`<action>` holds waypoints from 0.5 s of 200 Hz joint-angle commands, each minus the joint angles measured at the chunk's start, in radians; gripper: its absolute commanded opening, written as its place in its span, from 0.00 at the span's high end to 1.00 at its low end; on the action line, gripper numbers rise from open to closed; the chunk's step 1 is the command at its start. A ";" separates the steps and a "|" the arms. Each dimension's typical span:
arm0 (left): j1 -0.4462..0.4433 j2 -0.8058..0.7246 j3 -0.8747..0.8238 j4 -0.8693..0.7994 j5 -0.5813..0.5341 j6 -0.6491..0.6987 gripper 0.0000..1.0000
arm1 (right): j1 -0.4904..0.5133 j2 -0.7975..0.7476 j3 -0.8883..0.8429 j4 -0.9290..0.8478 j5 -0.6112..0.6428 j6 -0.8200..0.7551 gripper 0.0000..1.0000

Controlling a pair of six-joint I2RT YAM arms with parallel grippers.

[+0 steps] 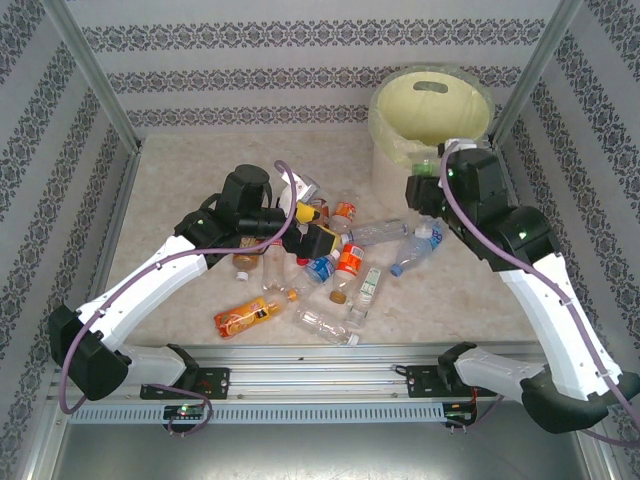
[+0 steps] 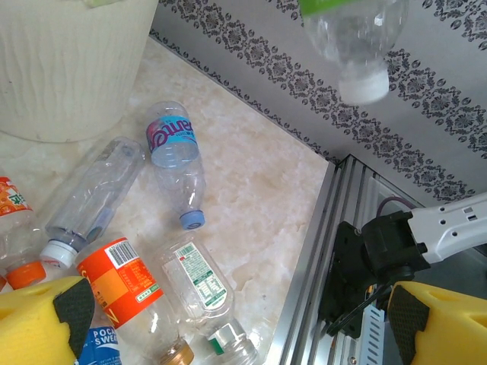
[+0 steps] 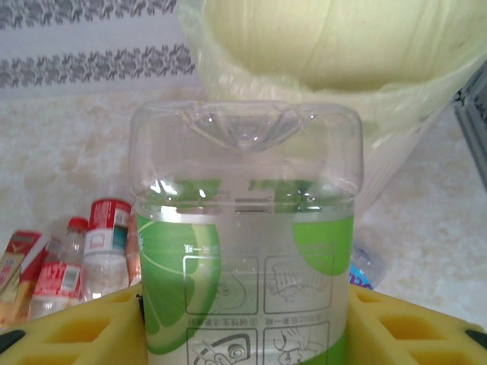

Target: Put the plastic bottles in the bin

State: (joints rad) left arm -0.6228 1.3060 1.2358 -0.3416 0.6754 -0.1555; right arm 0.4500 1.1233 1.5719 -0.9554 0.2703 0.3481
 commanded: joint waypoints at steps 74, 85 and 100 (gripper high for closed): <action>-0.011 -0.014 0.015 -0.005 -0.023 0.045 0.00 | -0.172 0.173 0.303 0.075 -0.113 -0.123 0.43; -0.011 -0.014 0.018 -0.005 -0.023 0.047 0.00 | -0.191 0.187 0.314 0.099 -0.121 -0.128 0.43; -0.011 -0.016 0.014 -0.003 -0.029 0.045 0.00 | -0.225 0.212 0.333 0.130 -0.147 -0.134 0.43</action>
State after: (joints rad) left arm -0.6228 1.3060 1.2358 -0.3420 0.6598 -0.1341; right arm 0.2676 1.3033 1.8580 -0.8974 0.1680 0.2504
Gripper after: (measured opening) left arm 0.999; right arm 0.576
